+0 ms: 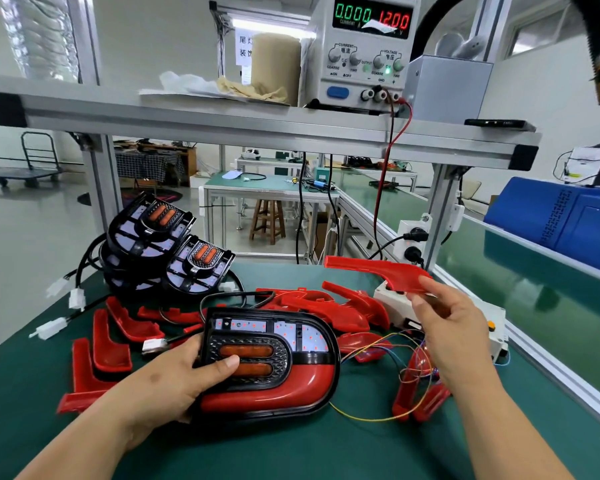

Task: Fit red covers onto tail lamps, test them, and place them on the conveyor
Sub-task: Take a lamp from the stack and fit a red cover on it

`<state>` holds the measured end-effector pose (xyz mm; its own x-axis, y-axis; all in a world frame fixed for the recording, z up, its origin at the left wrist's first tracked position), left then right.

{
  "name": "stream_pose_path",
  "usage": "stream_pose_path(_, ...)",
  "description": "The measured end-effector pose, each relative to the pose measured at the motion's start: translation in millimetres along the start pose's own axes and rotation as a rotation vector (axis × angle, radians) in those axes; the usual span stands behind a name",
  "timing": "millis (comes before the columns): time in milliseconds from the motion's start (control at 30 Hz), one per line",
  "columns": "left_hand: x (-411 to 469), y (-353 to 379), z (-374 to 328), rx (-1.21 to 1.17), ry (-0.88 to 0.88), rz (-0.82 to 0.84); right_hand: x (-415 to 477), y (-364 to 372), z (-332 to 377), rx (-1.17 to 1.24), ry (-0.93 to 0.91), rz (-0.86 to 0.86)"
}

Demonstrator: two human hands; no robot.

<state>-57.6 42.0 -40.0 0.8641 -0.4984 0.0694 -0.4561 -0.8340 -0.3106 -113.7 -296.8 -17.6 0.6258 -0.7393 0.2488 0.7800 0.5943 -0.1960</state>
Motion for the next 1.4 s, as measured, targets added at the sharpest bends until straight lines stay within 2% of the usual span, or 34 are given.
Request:
stream_pose_path(133,-1,-1,1,-0.023,0.013,0.009,-5,2,0,-0.049,0.007,0.044)
stream_pose_path(300,-5,-2,-3,-0.032,0.026,0.033,-6,17,-15,-0.47,0.007,0.19)
stream_pose_path(400,-7,4,-9,-0.06,0.022,0.032,-6,20,-22,-0.615,0.073,0.274)
stream_pose_path(467,-8,10,-10,-0.039,0.015,0.014,-8,21,-20,-0.718,0.068,0.279)
stream_pose_path(533,-6,17,-9,0.087,0.046,-0.008,-9,19,-15,-0.82,0.009,0.218)
stream_pose_path(600,-4,23,-8,0.348,0.103,0.004,-13,19,-6,-0.824,-0.076,0.145)
stream_pose_path(700,-3,22,-12,0.666,0.157,-0.027,-27,29,5,-0.799,-0.2,0.164)
stream_pose_path(767,-3,6,-18,0.736,0.169,-0.09,-37,38,5,-0.835,-0.25,0.217)
stream_pose_path(833,-4,-31,-21,0.756,0.132,-0.246,-40,43,2,-0.86,-0.254,0.252)
stream_pose_path(900,-13,-75,-15,0.738,0.007,-0.419,-37,44,-2,-0.856,-0.245,0.264)
stream_pose_path(933,-16,-92,-6,0.73,-0.079,-0.428,-36,44,-3,-0.853,-0.242,0.266)
stream_pose_path(1000,-18,-111,15,0.724,-0.235,-0.303,-34,45,-6,-0.853,-0.236,0.269)
stream_pose_path(1067,-15,-113,27,0.662,-0.284,-0.217,-34,46,-8,-0.846,-0.243,0.246)
stream_pose_path(1233,-10,-108,31,0.658,-0.255,-0.137,-37,45,-9,-0.897,-0.261,0.166)
stream_pose_path(1400,-5,-97,22,0.865,-0.205,-0.203,-37,46,-7,-0.914,-0.252,0.167)
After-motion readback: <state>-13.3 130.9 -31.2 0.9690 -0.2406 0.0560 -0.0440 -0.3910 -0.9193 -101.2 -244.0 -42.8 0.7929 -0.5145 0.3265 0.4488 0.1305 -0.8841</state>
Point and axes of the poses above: each hand's wrist, its own x-axis towards the middle knuckle, its own y-axis out of the palm, z = x × y, the point moved 2 cm from there along x, towards the middle knuckle, and after that the axes turned 15 degrees about y, right-handed, at the moved point
